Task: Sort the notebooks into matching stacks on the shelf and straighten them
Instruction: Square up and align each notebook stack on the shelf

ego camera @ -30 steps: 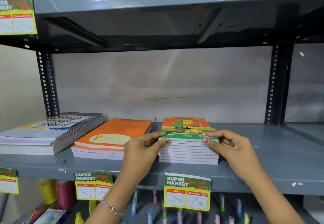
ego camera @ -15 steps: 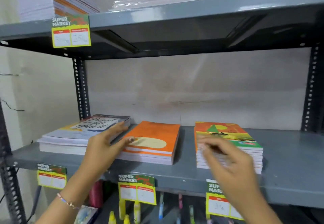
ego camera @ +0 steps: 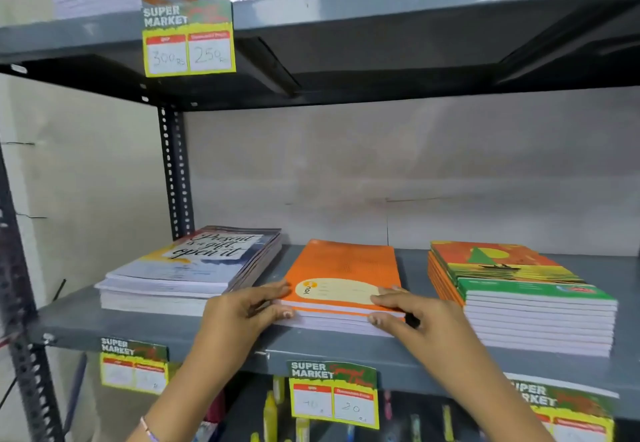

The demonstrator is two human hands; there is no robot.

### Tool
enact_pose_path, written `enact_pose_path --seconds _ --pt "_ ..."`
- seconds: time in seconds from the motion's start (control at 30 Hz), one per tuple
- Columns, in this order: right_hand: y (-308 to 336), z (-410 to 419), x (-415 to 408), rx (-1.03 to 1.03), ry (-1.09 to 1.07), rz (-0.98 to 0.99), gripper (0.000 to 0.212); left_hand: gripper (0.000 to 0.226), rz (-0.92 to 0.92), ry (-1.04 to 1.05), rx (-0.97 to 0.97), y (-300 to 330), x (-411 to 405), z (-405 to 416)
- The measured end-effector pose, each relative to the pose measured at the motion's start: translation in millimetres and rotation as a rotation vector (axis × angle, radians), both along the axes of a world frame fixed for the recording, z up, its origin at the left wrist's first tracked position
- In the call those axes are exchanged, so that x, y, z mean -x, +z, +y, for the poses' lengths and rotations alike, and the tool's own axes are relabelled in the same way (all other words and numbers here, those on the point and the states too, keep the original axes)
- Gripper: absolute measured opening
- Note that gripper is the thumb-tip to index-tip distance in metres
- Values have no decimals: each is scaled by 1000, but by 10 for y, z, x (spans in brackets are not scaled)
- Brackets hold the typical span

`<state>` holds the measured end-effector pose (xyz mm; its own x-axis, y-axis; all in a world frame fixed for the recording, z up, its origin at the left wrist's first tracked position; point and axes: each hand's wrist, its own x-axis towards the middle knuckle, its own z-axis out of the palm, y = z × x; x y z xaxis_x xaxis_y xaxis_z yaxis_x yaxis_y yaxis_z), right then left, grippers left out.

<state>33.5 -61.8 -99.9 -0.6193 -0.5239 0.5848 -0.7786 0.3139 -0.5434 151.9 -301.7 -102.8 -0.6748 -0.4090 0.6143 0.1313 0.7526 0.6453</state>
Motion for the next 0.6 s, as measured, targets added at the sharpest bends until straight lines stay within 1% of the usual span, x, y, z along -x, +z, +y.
enact_pose_path --seconds 0.07,0.2,0.43,0.5,0.6 --pt "-17 -7 4 9 -14 13 26 36 22 16 23 -27 7 18" --pt "-41 -15 1 8 -33 36 25 27 113 82 129 -96 24 15" --pt "-49 -27 -54 -45 -105 112 29 26 133 96 191 -128 51 8" --pt "-33 -14 -113 -83 -143 144 30 26 117 102 177 -115 39 20" --pt "79 22 -229 -187 -210 154 34 32 87 45 71 -65 -45 74"
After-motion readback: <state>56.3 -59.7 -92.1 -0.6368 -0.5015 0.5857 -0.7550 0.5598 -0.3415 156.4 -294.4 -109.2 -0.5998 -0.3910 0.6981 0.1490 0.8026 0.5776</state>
